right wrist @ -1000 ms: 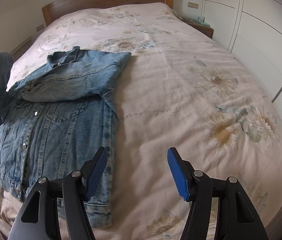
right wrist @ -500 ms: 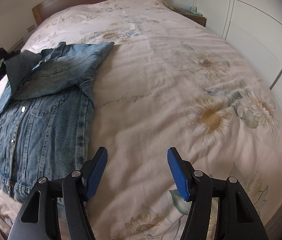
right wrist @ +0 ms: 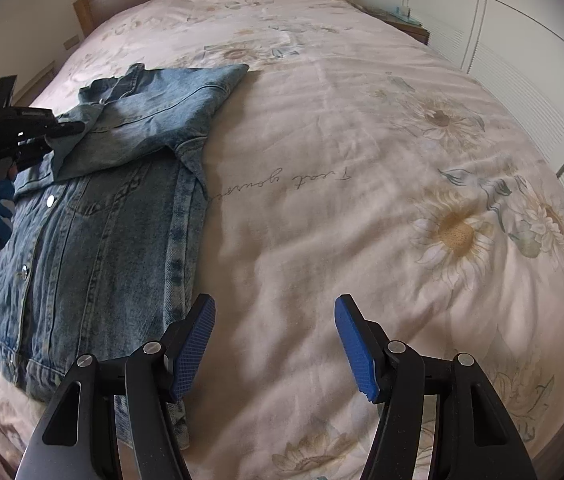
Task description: Fold large clothes
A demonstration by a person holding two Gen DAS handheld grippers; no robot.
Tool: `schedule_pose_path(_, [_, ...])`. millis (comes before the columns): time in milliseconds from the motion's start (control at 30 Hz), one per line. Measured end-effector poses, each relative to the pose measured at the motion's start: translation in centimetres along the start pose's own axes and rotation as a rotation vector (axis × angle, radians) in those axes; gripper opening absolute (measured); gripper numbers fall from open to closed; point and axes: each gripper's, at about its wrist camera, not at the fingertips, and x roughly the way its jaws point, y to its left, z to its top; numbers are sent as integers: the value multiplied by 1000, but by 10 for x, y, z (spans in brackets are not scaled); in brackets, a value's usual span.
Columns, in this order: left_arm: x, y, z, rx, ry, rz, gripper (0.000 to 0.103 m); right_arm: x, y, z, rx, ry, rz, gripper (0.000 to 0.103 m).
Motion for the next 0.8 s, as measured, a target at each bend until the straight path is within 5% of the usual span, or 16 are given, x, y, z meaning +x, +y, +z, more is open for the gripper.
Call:
schedule_pose_path(100, [10,-6,0,52,2,36,9,1,1,0,-1,2,4,64])
schedule_pose_path(367, [26,-43,0,151,15,83,44,-2,1,2,-4,-6,6,64])
schedule_pose_path(800, [33,-63,-4,172,47,25,52,-6,-4,4,1,-16,3,64])
